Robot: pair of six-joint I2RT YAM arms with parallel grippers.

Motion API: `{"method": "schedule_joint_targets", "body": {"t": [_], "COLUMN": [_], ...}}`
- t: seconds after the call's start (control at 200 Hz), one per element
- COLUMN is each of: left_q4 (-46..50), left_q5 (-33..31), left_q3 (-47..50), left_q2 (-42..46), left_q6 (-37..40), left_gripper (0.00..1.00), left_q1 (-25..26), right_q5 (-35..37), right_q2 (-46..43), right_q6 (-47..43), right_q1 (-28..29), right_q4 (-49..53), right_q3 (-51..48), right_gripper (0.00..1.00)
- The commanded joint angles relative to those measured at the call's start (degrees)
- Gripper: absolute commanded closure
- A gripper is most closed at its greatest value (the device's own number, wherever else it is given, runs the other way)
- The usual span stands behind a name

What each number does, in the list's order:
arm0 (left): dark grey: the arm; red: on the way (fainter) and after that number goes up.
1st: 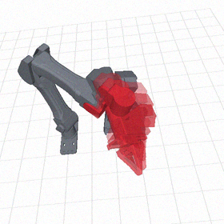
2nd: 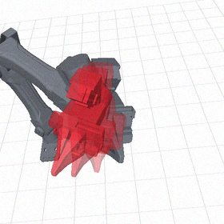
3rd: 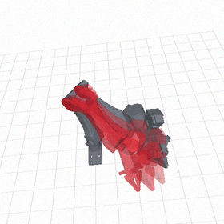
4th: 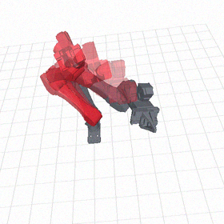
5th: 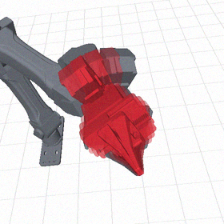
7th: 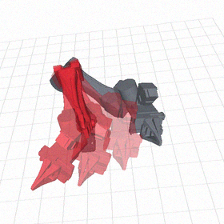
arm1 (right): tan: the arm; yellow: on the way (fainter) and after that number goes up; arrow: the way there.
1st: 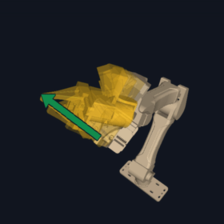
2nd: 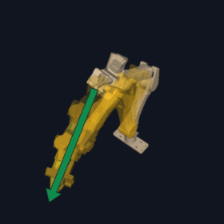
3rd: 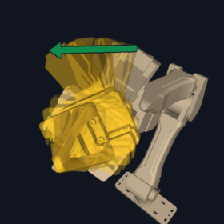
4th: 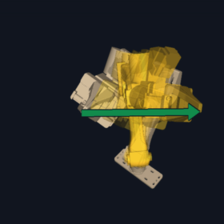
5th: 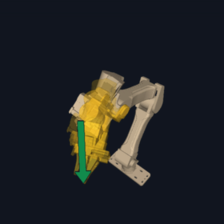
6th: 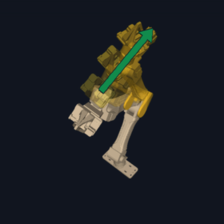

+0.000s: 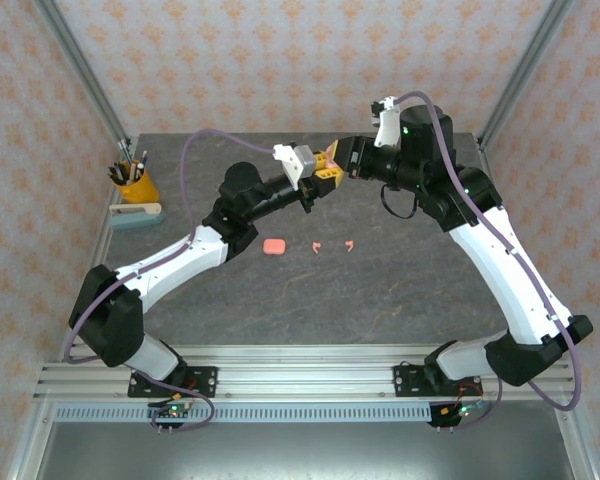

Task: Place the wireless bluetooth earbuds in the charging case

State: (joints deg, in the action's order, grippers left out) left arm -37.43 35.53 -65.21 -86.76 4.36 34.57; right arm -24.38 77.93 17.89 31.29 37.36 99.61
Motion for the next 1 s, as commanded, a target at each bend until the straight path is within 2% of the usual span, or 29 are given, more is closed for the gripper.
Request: {"method": "schedule_joint_targets", "body": {"t": [0.0,0.405,0.801,0.996], "left_q4": [-1.3,-1.4,-1.3,-0.8], "left_q5": [0.2,0.3,0.0,-0.2], "left_q3": [-1.4,-1.6,-1.7,-1.6], "left_q2": [0.7,0.6,0.6,0.6], "left_q6": [-0.1,-0.4,-0.4,-0.4], "left_gripper": [1.0,1.0,1.0,1.0], "left_q1": [0.5,0.5,0.7,0.8], "right_q5": [1.2,2.8,-2.9,-0.6], "right_q2": [-1.1,-1.1,0.4,1.1], "right_q6": [-1.2,-4.3,-8.1,-8.4], "right_q1": [-0.2,-0.3,1.3,1.6], "right_q4": [-1.3,0.3,2.2,3.7], "right_q3": [-0.5,-1.3,-1.3,-0.5], "right_gripper": [0.8,0.81,0.81,0.66]}}
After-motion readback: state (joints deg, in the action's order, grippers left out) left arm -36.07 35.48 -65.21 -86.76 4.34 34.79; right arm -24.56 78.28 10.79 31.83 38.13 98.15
